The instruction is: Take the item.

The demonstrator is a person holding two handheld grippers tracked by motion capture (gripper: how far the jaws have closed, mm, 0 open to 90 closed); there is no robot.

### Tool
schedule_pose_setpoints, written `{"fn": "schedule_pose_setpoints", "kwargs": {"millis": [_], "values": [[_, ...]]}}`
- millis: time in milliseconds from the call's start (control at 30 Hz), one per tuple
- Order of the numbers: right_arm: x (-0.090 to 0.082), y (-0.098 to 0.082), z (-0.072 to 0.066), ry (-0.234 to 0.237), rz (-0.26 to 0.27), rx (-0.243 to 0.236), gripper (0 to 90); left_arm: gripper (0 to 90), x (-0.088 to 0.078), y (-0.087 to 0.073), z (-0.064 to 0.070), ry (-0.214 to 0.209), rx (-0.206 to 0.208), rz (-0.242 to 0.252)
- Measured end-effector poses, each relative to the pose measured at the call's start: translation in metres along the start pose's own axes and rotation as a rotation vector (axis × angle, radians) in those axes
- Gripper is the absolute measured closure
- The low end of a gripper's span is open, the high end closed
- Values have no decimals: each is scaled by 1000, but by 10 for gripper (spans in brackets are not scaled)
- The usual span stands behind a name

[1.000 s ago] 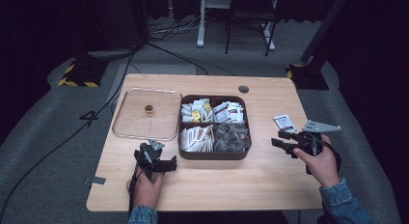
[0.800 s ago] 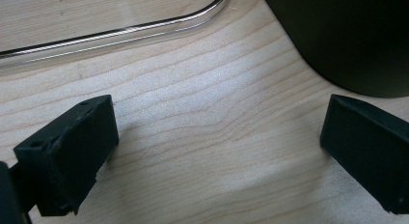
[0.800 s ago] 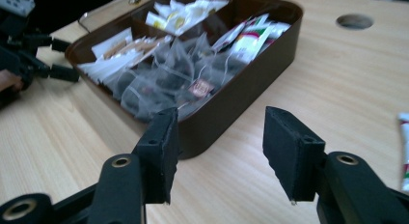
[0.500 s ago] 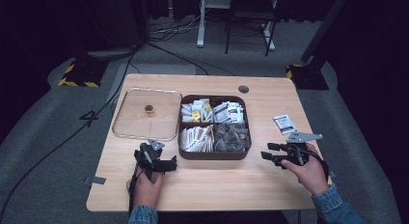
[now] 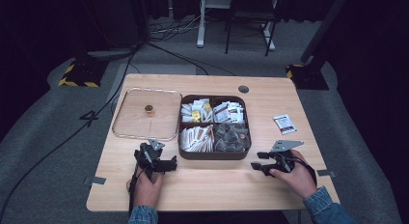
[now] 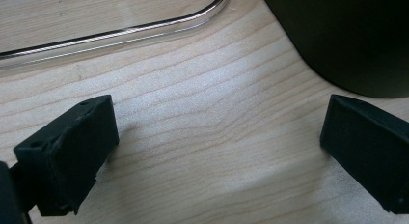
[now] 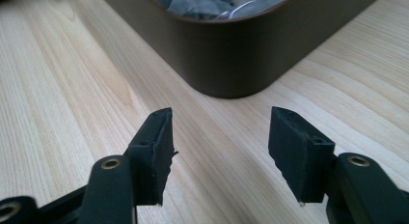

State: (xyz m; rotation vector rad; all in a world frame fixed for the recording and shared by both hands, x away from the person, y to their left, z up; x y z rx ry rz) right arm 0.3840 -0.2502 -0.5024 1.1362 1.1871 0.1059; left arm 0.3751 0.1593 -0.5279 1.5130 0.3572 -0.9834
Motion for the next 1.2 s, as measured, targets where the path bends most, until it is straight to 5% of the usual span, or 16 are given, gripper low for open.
{"fn": "schedule_pose_setpoints", "kwargs": {"millis": [533, 800, 1200], "values": [[16, -4, -21, 4, 10, -96, 373, 2, 0, 0, 0, 0, 0, 0], [27, -9, -26, -33, -8, -152, 132, 2, 0, 0, 0, 0, -1, 0], [32, -8, -30, -9, -42, -186, 4, 2, 0, 0, 0, -1, 1, 0]]}}
Point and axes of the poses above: each handheld gripper's, and its own axes: x roughly forward along the jaws, y roughly out of its top, z roughly to its right, the point moved 3 cm from there along x, roughly forward along the jaws, and after that the axes turned 5 degrees about -y, right-handed, at the moved point
